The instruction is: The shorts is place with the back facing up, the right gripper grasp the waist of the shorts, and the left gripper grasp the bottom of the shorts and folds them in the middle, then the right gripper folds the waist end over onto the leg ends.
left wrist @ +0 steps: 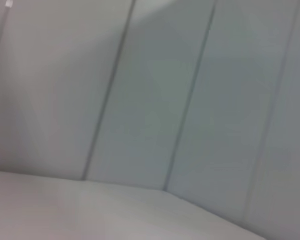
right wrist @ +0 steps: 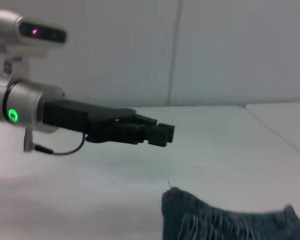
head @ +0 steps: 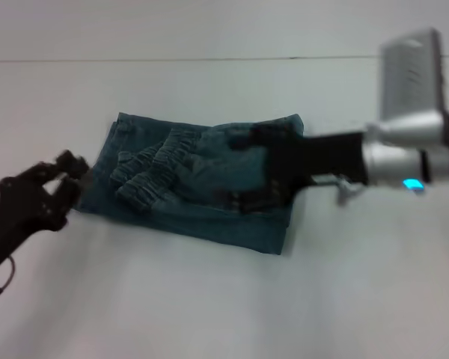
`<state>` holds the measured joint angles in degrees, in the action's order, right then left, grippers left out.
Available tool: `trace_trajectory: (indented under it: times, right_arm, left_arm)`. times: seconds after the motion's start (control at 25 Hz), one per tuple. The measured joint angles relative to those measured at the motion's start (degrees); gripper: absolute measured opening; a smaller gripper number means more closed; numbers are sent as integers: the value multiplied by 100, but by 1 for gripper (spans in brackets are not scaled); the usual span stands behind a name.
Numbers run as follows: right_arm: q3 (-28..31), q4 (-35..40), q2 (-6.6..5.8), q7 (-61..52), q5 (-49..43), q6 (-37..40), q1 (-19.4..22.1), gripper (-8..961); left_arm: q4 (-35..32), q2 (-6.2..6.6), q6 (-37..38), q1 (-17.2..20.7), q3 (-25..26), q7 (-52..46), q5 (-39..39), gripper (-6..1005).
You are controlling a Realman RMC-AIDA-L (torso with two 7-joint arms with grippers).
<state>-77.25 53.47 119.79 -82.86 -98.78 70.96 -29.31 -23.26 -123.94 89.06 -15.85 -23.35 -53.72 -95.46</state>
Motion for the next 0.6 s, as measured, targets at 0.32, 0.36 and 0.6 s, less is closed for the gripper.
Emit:
trace_trajectory:
  times: [0.32, 0.36, 0.6]
  right_arm:
    - [15, -155, 23, 458, 501, 55, 1213, 917]
    - [54, -232, 14, 565, 538, 92, 1306, 917]
    - [776, -977, -39, 1685, 555, 837, 1427, 917]
  left_arm:
    - [-524, 232, 159, -526, -321, -1173, -1593, 450]
    - [-532, 270, 218, -601, -322, -1210, -1767, 485]
    - [-687, 414, 588, -861, -307, -1340, -2496, 651]
